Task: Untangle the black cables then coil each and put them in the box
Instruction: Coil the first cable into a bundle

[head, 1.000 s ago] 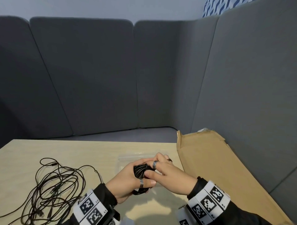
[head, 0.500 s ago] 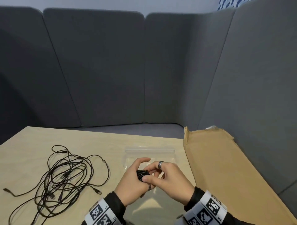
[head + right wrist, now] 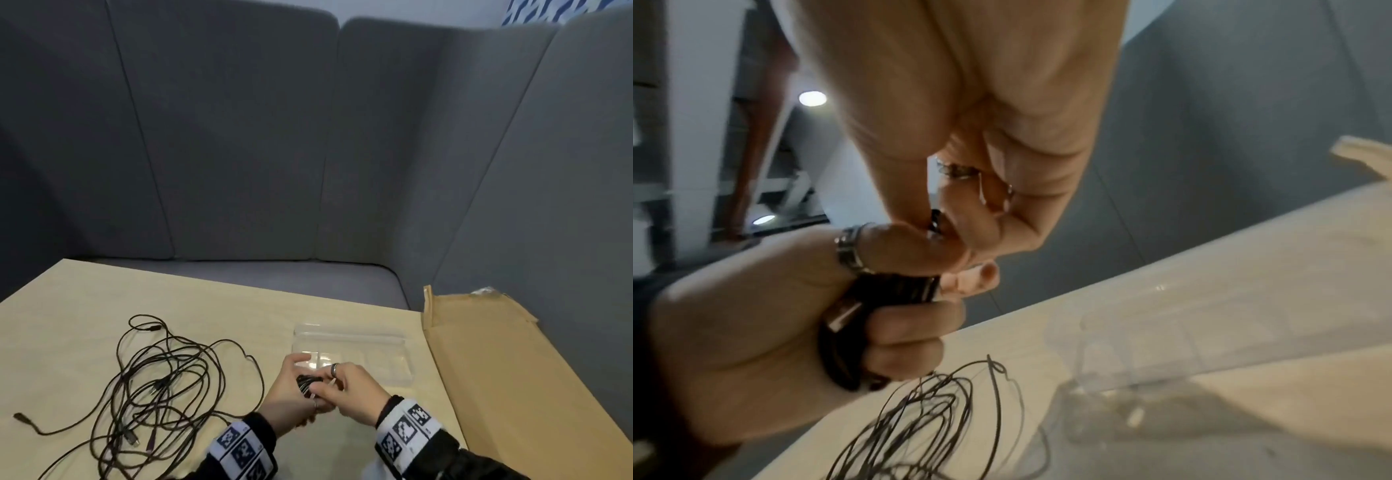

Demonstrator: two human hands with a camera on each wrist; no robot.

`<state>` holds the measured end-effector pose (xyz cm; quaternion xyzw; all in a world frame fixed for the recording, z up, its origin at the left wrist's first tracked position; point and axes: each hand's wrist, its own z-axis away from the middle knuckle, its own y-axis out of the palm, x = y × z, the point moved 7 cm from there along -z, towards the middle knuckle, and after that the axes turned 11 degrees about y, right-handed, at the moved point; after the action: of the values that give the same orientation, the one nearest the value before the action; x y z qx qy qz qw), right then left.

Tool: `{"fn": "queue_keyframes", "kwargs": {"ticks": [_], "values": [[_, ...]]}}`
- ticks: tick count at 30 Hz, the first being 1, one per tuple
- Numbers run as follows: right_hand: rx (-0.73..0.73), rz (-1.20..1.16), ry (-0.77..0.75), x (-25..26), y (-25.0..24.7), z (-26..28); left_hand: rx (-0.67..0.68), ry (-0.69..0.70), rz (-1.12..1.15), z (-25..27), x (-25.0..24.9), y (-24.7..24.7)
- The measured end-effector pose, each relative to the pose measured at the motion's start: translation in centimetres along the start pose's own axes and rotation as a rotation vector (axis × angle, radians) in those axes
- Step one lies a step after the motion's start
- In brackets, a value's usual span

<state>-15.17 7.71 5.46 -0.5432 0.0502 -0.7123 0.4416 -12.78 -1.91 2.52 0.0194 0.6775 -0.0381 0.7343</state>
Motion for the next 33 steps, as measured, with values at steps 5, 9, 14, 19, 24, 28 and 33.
{"fn": "queue_keyframes", "kwargs": {"ticks": [5, 9, 14, 19, 24, 28, 33], "values": [[-0.128, -0.154, 0.149, -2.0, -1.9, -5.6, -0.171, 0.083, 0.064, -4.5, 1.6, -3.6], [-0.368, -0.025, 0.231, -2.7, -4.2, -8.9, -0.154, 0.091, -0.075, -7.3, 4.3, -4.3], [-0.416, 0.278, 0.251, -3.0, -2.8, -12.6, -0.058, 0.065, -0.493, -8.1, 6.5, -4.2], [-0.268, 0.473, 0.32, -4.0, -0.4, -15.7, 0.114, 0.148, -1.132, -6.8, 5.7, -4.3], [-0.212, 0.596, 0.358, -4.3, 1.4, -16.9, 0.404, 0.075, -1.299, -5.3, 7.3, -3.5], [-0.254, 0.621, 0.296, -4.3, 1.9, -16.7, 0.435, 0.111, -1.364, -5.3, 7.5, -3.5], [-0.34, 0.442, 0.242, -4.3, 1.5, -15.3, 0.485, 0.136, -1.457, -5.5, 7.5, -2.9]]}}
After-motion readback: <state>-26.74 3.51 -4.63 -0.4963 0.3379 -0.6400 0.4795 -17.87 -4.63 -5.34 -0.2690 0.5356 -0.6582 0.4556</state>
